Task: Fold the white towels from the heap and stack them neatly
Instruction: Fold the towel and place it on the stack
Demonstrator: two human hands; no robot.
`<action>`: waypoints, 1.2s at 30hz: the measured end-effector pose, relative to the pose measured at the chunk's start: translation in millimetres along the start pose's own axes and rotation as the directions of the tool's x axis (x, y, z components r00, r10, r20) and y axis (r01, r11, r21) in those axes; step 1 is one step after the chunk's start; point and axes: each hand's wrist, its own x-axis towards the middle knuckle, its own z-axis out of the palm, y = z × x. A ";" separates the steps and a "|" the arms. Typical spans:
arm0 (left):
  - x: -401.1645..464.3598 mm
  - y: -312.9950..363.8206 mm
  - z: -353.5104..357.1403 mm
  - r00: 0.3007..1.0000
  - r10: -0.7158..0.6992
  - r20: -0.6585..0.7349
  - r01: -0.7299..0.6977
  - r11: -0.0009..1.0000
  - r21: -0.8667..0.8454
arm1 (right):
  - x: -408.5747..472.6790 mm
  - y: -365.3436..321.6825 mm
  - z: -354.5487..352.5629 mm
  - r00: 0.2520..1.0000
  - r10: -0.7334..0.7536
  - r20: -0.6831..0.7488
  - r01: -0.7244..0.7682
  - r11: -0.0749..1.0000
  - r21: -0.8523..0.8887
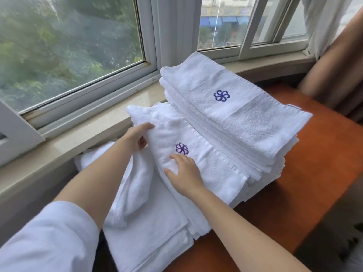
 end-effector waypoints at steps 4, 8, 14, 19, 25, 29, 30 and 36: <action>6.2 -0.3 -6.8 0.940 0.286 0.185 -0.293 0.956 0.010 | 18.2 1.5 12.0 0.999 -0.041 0.011 0.042 0.989 -0.139; 13.1 -16.7 -24.9 0.951 0.306 -0.045 -0.184 0.677 0.713 | 27.7 4.1 21.8 0.981 0.011 0.191 0.073 0.902 -0.426; -13.0 -28.0 -56.3 0.814 0.579 -0.037 0.006 0.054 0.999 | 26.8 -21.6 21.9 0.995 -0.031 -0.095 0.009 0.976 -0.218; -62.1 -94.5 -67.0 0.987 0.127 -0.095 0.035 0.406 0.913 | 1.9 -46.5 28.5 0.986 -0.058 -0.159 0.055 0.998 -0.022; -75.2 -124.4 -82.4 0.986 0.119 0.117 -0.150 0.322 0.935 | -28.2 -42.1 40.2 0.996 0.003 -0.092 -0.002 1.000 0.004; -85.1 -133.4 -81.0 0.922 0.373 0.101 -0.189 0.207 0.960 | -44.9 -38.7 44.6 0.995 0.096 -0.033 -0.093 0.992 0.089; -90.0 -128.1 -81.0 0.892 0.448 0.065 -0.204 0.271 0.941 | -48.0 -37.2 43.9 0.992 0.124 -0.007 -0.122 0.986 0.110; -149.4 -79.7 -97.1 0.845 0.473 -0.250 -0.205 0.719 0.664 | -57.5 -40.1 28.2 0.983 0.078 0.165 -0.114 0.968 0.222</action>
